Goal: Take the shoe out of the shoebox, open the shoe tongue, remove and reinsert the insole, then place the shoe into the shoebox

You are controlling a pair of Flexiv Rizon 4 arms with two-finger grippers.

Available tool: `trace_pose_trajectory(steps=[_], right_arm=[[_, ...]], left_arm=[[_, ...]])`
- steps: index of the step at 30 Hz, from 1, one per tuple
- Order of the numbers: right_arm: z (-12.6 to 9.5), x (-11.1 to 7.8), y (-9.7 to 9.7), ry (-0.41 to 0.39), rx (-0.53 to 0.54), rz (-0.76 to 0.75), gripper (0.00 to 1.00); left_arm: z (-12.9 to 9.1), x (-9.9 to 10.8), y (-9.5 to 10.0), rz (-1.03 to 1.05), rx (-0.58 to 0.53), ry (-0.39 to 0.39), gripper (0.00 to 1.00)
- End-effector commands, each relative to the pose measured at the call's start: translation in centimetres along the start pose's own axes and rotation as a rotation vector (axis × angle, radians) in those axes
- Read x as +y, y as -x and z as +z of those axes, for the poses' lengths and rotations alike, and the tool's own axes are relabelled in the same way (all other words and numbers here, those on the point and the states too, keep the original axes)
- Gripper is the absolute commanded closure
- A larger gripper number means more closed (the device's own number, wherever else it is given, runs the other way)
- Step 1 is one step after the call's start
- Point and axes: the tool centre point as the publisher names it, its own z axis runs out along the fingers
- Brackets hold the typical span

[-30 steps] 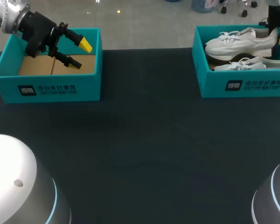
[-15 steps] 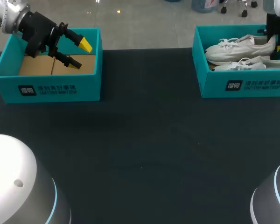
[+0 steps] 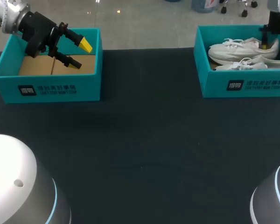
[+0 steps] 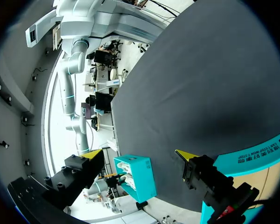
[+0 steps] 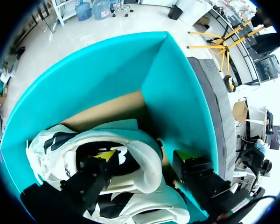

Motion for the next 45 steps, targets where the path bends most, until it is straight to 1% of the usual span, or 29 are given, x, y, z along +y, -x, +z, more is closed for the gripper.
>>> trace_pose_trajectory(steps=[1,3,7,9,14,15,18,23,25,44,45], right_arm=[[-3.2,-1.4,0.9,0.005,0.027,-0.011,0.0],[-4.1,-2.0,0.9,0.008,0.041,-0.024,0.0],[-6.2,-4.0,0.8,0.024,0.061,-0.056,0.0],[-6.8,-4.8,0.9,0.028,0.068,-0.066,0.0],[-8.6,-7.4,1.0,0.047,0.103,-0.118,0.0],[-8.8,-7.8,1.1,0.051,0.105,-0.126,0.0],[-9.5,-9.8,1.3,0.054,0.118,-0.165,0.0],[-9.8,-12.7,1.3,0.037,0.102,-0.236,0.0],[-9.8,-13.6,1.2,0.033,0.1,-0.245,0.0],[-9.9,-13.8,1.1,0.037,0.1,-0.238,0.0],[-9.9,-13.8,1.1,0.037,0.1,-0.238,0.0]], left_arm=[[0.0,0.0,0.0,0.0,0.003,-0.001,0.0],[0.0,0.0,0.0,0.0,0.003,-0.001,0.0],[0.0,0.0,0.0,0.0,0.003,-0.001,0.0],[0.0,0.0,0.0,0.0,0.003,-0.001,0.0],[0.0,0.0,0.0,0.0,0.003,-0.001,0.0],[0.0,0.0,0.0,0.0,0.003,-0.001,0.0],[0.0,0.0,0.0,0.0,0.003,-0.001,0.0],[0.0,0.0,0.0,0.0,0.003,-0.001,0.0],[0.0,0.0,0.0,0.0,0.003,-0.001,0.0],[0.0,0.0,0.0,0.0,0.003,-0.001,0.0],[-0.3,-0.1,0.2,-0.029,-0.004,-0.007,0.0]])
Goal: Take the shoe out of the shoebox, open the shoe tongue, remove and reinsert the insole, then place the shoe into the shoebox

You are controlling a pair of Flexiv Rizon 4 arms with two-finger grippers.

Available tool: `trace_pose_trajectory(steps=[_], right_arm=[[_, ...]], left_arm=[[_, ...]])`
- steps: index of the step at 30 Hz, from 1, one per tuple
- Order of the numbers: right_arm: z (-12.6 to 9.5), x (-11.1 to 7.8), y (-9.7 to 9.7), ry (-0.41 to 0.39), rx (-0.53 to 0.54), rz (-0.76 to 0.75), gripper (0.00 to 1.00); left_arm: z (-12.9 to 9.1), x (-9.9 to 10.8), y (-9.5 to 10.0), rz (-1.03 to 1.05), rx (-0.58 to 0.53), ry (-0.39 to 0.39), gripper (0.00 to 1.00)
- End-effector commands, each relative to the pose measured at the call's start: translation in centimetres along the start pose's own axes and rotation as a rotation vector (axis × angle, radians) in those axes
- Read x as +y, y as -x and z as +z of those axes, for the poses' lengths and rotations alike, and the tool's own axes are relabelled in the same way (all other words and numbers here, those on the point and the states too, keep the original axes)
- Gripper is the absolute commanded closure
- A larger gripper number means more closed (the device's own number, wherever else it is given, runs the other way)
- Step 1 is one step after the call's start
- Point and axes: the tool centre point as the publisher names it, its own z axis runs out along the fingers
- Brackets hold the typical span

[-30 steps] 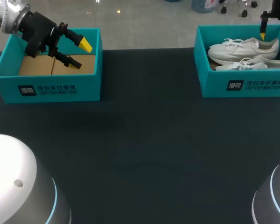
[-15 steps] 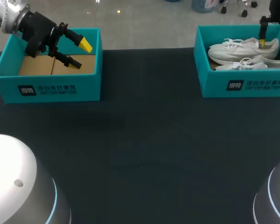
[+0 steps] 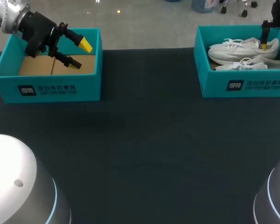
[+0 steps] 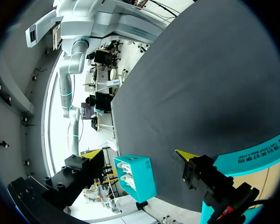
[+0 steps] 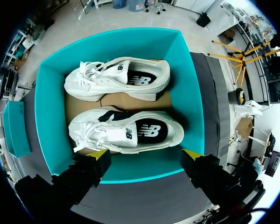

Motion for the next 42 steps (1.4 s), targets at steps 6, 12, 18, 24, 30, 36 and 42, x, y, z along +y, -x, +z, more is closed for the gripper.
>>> trace_pose_trajectory(steps=[6,12,18,24,30,36,42], right_arm=[[-0.3,-2.3,-1.0,0.044,0.01,-0.104,0.0],[-1.0,-4.4,-1.3,0.061,0.04,-0.165,0.0],[-0.9,-7.0,-2.0,0.108,0.041,-0.287,0.0],[-0.6,-9.1,-2.7,0.104,0.028,-0.362,0.0],[-0.5,-9.8,-2.5,0.054,0.042,-0.319,0.0],[-0.5,-9.8,-2.5,0.054,0.042,-0.319,0.0],[-0.5,-9.8,-2.5,0.054,0.042,-0.319,0.0]], left_arm=[[-1.6,-0.3,2.0,-0.293,-0.034,-0.025,0.0],[-2.0,0.7,2.8,-0.493,-0.051,0.006,0.0],[-1.7,2.1,2.2,-0.706,-0.145,0.054,0.0],[-2.0,2.6,2.9,-0.847,-0.315,0.043,0.0],[-2.3,3.0,3.2,-0.836,-0.301,0.102,0.0],[-2.3,3.0,3.2,-0.836,-0.301,0.102,0.0],[-2.3,3.0,3.2,-0.836,-0.301,0.102,0.0]])
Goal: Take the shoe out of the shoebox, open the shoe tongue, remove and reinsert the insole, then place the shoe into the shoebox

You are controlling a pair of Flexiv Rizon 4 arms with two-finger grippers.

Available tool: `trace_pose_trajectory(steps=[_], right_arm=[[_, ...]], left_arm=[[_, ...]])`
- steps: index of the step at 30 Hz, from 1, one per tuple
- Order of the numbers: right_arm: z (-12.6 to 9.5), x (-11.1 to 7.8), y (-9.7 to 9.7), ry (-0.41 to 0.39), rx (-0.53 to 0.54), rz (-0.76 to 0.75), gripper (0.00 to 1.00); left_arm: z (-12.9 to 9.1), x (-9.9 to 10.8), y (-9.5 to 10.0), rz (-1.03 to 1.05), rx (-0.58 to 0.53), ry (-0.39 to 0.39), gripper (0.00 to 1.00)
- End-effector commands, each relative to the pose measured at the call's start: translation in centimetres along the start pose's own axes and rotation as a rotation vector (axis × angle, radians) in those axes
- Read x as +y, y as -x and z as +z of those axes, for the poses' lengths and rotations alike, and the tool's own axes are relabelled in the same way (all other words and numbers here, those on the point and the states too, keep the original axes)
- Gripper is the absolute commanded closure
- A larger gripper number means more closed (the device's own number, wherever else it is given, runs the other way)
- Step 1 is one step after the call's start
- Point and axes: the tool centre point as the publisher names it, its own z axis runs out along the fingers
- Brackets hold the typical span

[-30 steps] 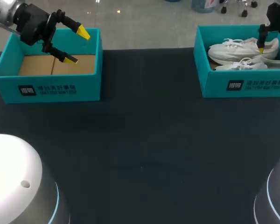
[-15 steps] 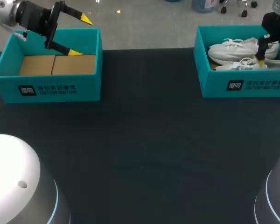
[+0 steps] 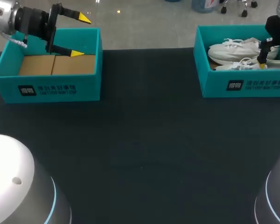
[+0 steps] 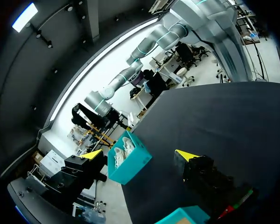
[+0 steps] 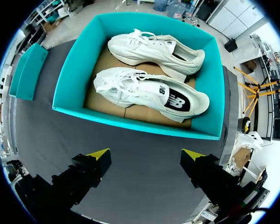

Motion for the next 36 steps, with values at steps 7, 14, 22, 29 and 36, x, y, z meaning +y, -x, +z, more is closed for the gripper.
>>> trace_pose_trajectory(steps=[7,14,22,29,36], right_arm=[[0.0,0.1,0.0,-0.002,0.001,0.0,0.0],[0.0,0.1,0.0,-0.002,0.001,0.0,0.0],[0.0,0.1,0.0,-0.002,0.001,0.0,0.0],[0.0,0.1,0.0,-0.002,0.001,0.0,0.0],[0.0,0.1,0.0,-0.002,0.001,0.0,0.0]], left_arm=[[0.4,-0.1,0.5,-0.088,-0.025,0.033,0.0],[1.4,-0.3,3.0,-0.395,-0.11,0.298,0.0],[0.6,0.5,3.8,-0.715,-0.149,0.467,0.0],[-0.4,2.6,3.9,-0.998,-0.229,0.644,0.0],[-1.3,4.2,2.9,-1.113,-0.273,0.772,0.0]])
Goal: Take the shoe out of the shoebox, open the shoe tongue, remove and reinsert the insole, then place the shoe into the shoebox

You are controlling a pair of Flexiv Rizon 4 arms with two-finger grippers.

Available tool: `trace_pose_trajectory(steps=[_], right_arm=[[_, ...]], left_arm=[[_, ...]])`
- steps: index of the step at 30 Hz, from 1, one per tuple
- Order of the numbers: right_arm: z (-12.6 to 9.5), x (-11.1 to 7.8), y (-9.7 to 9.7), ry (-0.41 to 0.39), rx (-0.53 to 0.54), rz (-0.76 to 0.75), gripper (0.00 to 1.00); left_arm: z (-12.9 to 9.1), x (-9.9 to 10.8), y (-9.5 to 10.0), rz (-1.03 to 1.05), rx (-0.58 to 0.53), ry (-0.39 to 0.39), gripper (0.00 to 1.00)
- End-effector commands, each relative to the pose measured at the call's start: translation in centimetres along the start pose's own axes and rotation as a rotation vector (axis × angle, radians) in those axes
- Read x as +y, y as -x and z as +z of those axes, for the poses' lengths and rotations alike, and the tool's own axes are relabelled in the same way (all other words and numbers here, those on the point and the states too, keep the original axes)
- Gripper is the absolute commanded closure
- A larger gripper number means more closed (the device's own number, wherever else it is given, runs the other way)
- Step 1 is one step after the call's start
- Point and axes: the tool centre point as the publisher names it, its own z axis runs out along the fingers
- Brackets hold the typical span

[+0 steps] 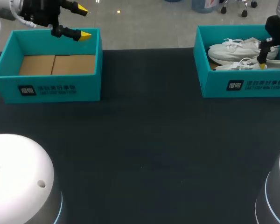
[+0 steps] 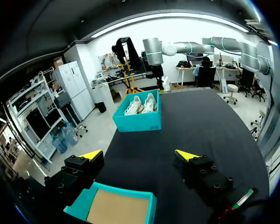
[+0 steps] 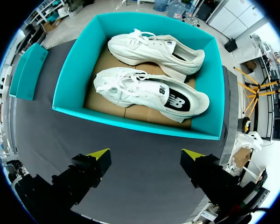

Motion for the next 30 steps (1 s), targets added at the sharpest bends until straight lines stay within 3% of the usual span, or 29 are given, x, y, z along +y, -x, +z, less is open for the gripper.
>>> trace_pose_trajectory(steps=[1,14,17,21,30], right_arm=[[0.0,0.1,0.0,-0.002,0.001,0.0,0.0],[0.0,0.1,0.0,-0.002,0.001,0.0,0.0],[0.0,0.1,0.0,-0.002,0.001,0.0,0.0],[-0.1,0.2,0.4,-0.004,-0.004,0.018,0.0],[-0.5,-0.2,2.0,-0.001,-0.004,0.077,0.0]], left_arm=[[0.0,-0.1,-0.4,-0.364,-0.124,0.316,0.0],[0.0,-0.1,-0.4,-0.364,-0.124,0.316,0.0],[0.6,1.1,-0.8,-0.472,-0.137,0.384,0.0],[1.0,2.2,-1.7,-0.64,-0.138,0.386,0.0],[1.2,4.7,-3.4,-0.943,-0.265,0.415,0.0]])
